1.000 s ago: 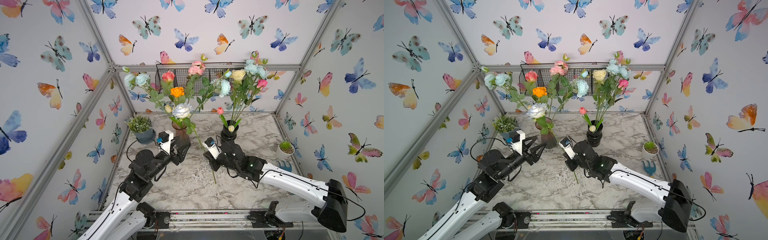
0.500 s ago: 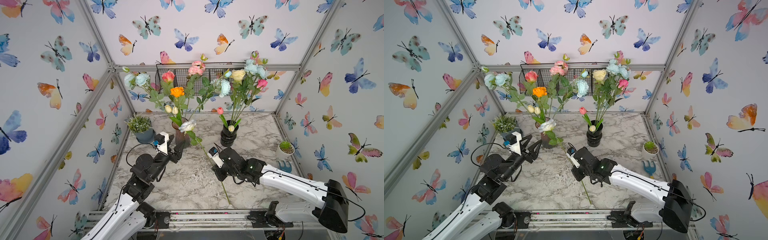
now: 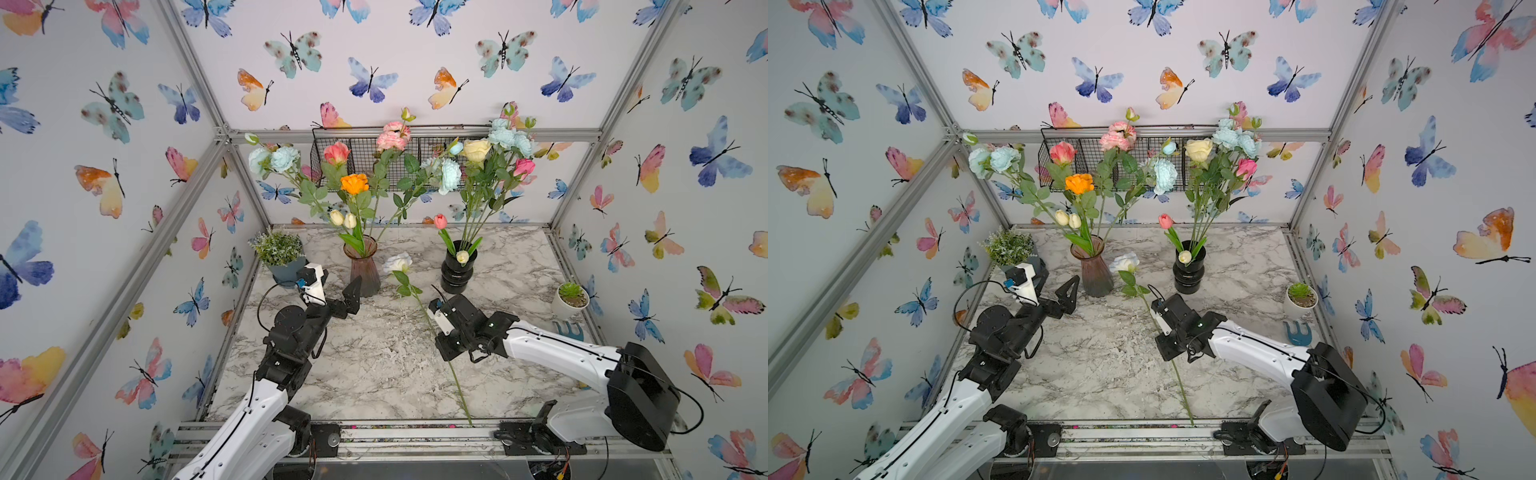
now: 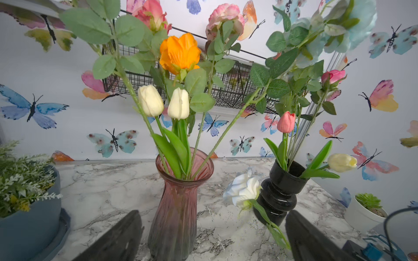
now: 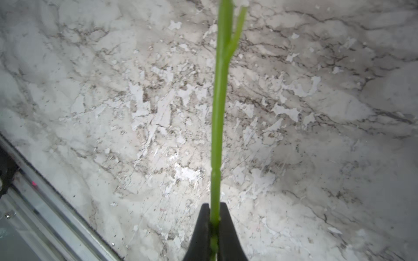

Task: Pick out blue flowers from the vase
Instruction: Place the flower at the center of the board.

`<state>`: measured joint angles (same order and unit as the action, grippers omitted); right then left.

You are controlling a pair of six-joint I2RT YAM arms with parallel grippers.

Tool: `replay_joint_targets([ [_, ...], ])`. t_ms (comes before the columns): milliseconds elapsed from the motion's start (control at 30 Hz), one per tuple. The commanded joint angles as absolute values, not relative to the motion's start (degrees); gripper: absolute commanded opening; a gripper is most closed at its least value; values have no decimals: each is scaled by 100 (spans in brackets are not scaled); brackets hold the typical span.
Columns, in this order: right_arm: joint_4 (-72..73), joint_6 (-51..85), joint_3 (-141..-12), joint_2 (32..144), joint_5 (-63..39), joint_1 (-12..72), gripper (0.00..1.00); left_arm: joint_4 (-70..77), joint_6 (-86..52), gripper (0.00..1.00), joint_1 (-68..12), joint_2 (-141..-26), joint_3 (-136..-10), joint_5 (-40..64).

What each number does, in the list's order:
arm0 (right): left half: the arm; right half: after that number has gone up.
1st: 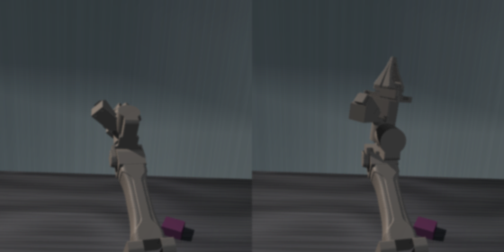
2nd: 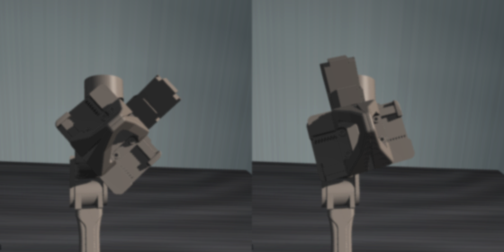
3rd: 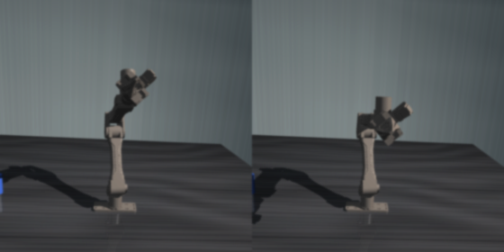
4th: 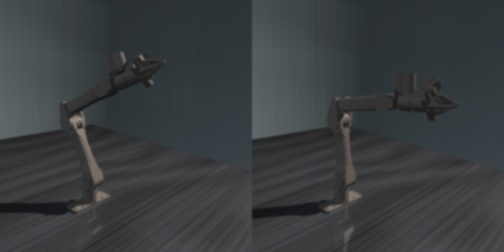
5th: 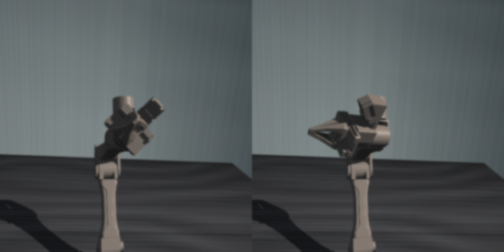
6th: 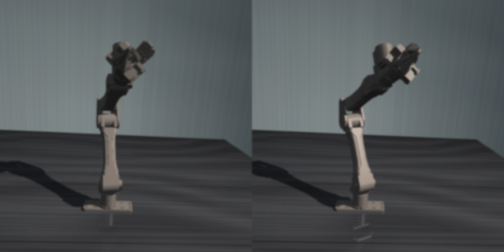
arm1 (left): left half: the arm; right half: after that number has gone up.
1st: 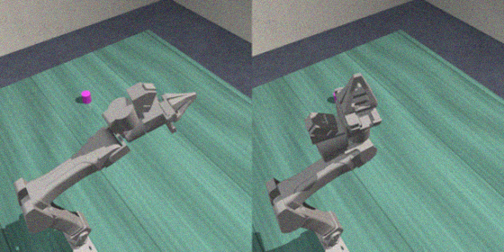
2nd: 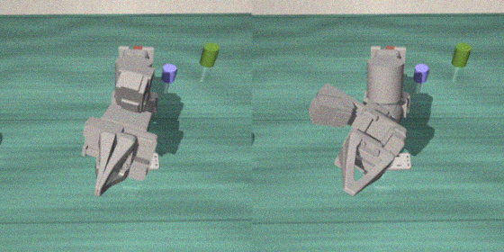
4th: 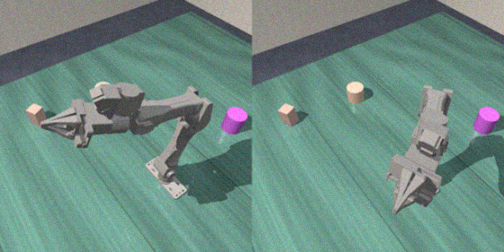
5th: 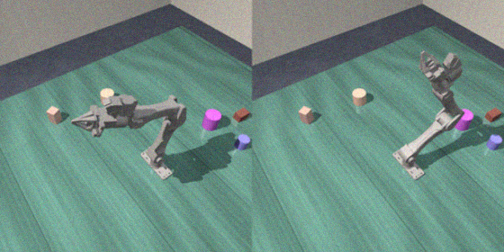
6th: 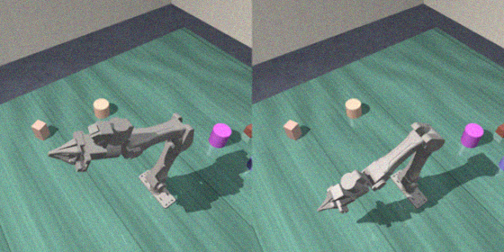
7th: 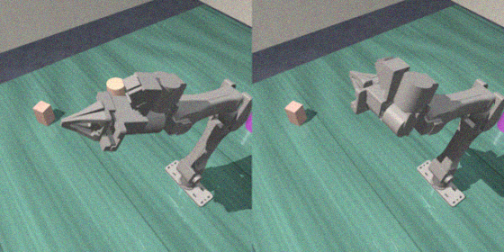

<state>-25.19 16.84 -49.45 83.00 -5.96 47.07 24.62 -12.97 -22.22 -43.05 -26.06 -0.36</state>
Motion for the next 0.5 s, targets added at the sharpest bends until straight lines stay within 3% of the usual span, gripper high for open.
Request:
replay_joint_targets([
  [0, -2112, 1509, -5383, 8837, -993, 4497, 2, 2621, -1668, 98, -2200, -4477, -2750, -574],
  [300, -2013, 1283, -7231, 10815, -1222, 4268, 5, 2307, -1479, 98, -2173, -4898, -2798, -528],
  [467, -1688, 1444, -7414, 11164, -1368, 4055, 5, 2163, -1242, 100, -2162, -4754, -2719, -767],
])
